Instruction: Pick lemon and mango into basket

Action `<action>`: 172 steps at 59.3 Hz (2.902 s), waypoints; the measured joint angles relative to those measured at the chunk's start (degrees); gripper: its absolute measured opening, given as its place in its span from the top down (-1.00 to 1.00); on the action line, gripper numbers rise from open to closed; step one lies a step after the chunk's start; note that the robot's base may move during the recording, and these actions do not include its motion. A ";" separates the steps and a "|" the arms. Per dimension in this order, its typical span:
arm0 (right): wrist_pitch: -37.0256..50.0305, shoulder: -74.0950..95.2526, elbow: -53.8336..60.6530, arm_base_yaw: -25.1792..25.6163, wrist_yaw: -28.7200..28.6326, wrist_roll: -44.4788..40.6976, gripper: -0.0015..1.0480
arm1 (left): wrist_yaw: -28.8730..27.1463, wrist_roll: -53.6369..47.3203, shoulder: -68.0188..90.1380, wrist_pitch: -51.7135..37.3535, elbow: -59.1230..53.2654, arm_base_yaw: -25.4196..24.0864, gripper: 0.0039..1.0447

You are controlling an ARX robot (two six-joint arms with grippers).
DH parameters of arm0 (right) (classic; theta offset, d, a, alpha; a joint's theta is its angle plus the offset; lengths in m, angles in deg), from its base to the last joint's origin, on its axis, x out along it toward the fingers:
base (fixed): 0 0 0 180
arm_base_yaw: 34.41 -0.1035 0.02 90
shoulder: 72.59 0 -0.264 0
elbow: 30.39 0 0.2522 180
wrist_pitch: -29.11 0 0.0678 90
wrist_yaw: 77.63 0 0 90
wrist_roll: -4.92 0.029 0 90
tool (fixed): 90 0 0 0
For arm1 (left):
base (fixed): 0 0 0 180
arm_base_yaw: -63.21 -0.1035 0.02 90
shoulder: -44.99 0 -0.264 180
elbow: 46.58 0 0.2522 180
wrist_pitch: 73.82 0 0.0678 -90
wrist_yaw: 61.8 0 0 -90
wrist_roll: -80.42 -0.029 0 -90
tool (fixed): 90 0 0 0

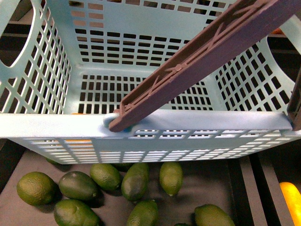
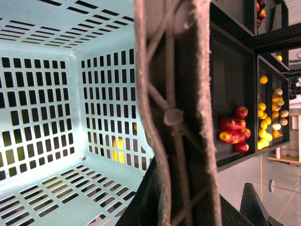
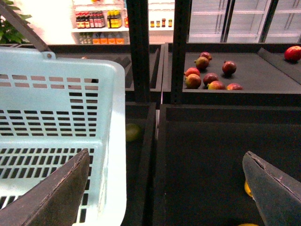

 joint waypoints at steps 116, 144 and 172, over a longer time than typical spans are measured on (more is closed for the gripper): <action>-3.13 110.16 -56.30 18.49 9.20 33.05 -0.83 | 1.05 0.61 -0.02 0.00 0.00 0.76 0.91; -4.92 115.08 -60.24 19.34 10.05 33.00 -0.83 | 0.98 0.59 -0.02 0.00 0.00 0.76 0.91; -2.16 108.19 -52.65 20.37 8.72 29.33 -0.13 | 1.01 0.61 -0.02 0.00 0.00 0.76 0.91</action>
